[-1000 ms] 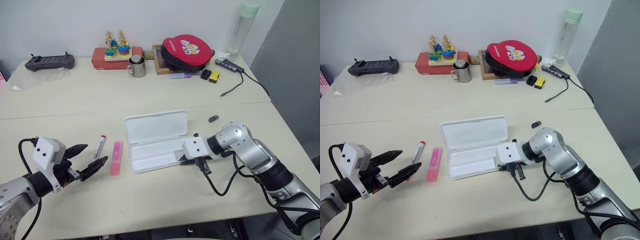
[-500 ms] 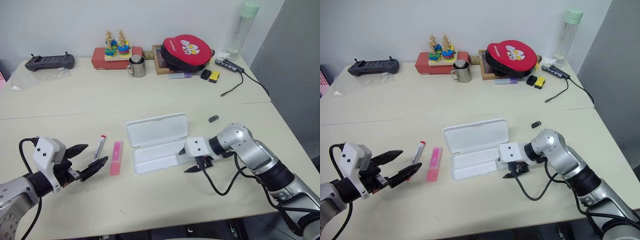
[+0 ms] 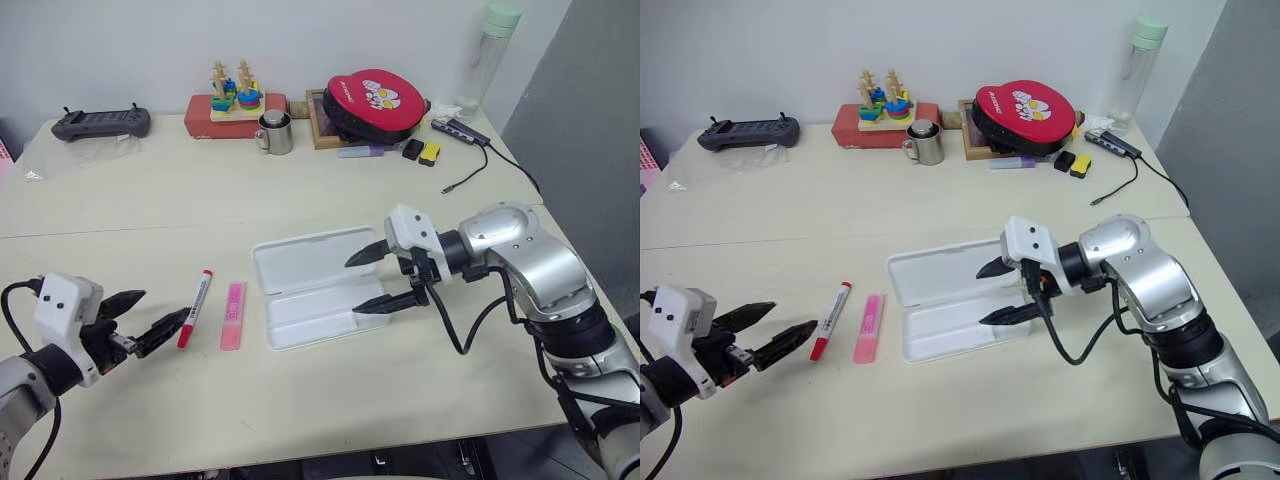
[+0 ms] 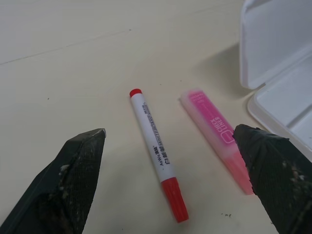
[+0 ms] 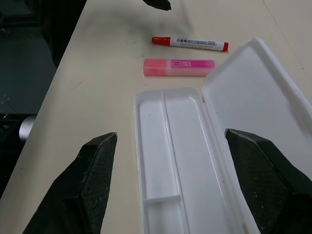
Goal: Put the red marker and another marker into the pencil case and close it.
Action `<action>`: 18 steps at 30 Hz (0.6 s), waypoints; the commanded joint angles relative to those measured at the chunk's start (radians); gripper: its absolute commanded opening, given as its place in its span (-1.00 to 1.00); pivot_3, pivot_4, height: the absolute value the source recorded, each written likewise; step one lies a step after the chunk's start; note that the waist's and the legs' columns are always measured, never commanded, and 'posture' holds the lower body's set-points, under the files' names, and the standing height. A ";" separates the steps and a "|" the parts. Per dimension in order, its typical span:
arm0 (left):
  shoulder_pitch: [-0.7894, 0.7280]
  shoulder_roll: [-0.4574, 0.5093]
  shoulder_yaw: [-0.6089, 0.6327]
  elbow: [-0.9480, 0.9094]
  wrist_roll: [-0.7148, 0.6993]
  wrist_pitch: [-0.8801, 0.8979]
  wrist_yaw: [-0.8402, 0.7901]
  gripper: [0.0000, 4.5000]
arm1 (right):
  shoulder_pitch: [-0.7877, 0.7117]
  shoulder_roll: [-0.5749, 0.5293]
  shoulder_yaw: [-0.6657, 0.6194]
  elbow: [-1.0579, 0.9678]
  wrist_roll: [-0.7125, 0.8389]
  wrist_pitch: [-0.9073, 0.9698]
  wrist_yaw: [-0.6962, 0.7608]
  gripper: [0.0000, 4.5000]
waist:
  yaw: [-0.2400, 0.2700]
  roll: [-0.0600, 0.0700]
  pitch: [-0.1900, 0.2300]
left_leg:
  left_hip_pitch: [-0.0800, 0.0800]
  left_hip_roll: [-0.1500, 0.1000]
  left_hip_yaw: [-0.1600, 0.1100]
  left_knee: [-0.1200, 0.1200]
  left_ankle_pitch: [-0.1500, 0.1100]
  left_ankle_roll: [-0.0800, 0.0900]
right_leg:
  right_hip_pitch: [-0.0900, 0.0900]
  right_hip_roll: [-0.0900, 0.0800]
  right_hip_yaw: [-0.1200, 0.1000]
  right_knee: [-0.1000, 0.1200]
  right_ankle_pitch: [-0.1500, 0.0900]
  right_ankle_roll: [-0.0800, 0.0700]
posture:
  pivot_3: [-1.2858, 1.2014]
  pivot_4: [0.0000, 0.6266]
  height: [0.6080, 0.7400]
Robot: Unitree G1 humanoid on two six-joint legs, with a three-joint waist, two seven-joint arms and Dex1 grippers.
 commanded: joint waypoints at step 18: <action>-0.203 -0.035 -0.234 0.047 0.093 0.148 0.235 1.00 | 0.005 -0.035 -0.022 -0.041 0.074 -0.008 -0.086 0.65 | 0.002 -0.001 -0.001 | 0.000 0.000 0.000 0.000 0.000 0.000 | -0.001 0.000 0.000 0.000 0.001 0.000 | 0.03 -0.52 1.00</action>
